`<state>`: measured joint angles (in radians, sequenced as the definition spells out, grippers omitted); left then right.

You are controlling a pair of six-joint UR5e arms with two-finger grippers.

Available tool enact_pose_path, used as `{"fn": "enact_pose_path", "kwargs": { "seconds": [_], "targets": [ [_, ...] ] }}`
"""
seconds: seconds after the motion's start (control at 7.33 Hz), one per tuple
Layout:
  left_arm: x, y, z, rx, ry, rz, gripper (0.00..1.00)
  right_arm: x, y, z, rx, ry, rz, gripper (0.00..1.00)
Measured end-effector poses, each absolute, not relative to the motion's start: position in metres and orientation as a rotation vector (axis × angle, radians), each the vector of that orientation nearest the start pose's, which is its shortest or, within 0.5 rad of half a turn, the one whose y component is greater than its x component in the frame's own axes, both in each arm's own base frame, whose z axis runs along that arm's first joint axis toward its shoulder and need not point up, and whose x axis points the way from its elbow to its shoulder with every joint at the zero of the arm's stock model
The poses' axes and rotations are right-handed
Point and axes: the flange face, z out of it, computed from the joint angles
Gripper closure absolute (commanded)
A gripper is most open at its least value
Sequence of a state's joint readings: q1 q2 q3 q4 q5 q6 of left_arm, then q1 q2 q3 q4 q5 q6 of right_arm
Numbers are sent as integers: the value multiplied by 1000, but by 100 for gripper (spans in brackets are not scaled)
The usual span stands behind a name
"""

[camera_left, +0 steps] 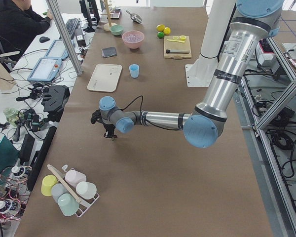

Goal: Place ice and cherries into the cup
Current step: 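Carry the cherries with the left gripper over the cup and release them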

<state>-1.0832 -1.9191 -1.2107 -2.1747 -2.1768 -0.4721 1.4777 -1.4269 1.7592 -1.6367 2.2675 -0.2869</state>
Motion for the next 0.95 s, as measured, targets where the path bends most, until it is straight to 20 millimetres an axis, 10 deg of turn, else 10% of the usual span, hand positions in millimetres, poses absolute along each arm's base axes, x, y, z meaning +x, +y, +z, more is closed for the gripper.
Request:
{"fn": "enact_pose_path", "kwargs": {
  "seconds": [0.55, 0.95],
  "targets": [
    [289, -640, 407, 290, 963, 179, 100, 18, -555, 500, 328, -660, -457, 2],
    [426, -570, 267, 310, 1092, 151, 100, 16, -554, 504, 317, -664, -452, 2]
  ]
}}
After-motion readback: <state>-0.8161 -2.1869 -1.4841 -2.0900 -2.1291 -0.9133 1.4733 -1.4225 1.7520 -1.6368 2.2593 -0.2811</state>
